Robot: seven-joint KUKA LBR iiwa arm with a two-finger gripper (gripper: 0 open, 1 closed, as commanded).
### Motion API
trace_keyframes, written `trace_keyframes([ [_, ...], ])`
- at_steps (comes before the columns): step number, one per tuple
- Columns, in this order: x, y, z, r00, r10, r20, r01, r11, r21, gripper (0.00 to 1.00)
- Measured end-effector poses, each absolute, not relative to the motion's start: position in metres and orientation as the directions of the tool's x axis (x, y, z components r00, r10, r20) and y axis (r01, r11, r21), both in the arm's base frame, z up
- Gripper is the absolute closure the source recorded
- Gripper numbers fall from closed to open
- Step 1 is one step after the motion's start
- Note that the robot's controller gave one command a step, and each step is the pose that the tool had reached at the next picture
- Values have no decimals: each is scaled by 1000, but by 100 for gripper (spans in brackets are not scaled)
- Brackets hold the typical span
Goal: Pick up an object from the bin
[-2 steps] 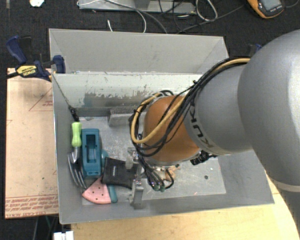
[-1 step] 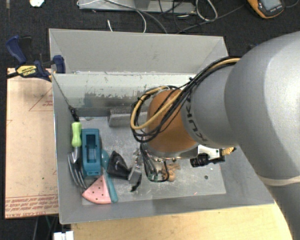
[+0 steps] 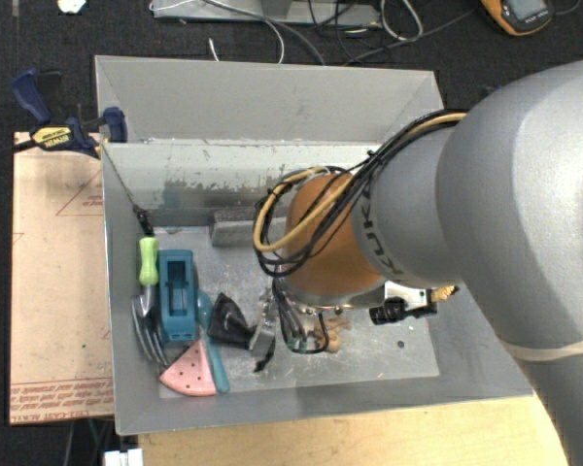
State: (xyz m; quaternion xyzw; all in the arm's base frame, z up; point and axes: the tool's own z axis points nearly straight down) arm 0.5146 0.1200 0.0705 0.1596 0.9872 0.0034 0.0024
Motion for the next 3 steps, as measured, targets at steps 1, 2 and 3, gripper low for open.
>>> trace_keyframes([
  [1,507,122,130,-948,318,3,318,948,4,100],
  [2,506,125,214,-958,286,4,286,958,3,100],
  [3,511,133,197,-950,313,-10,312,950,12,100],
])
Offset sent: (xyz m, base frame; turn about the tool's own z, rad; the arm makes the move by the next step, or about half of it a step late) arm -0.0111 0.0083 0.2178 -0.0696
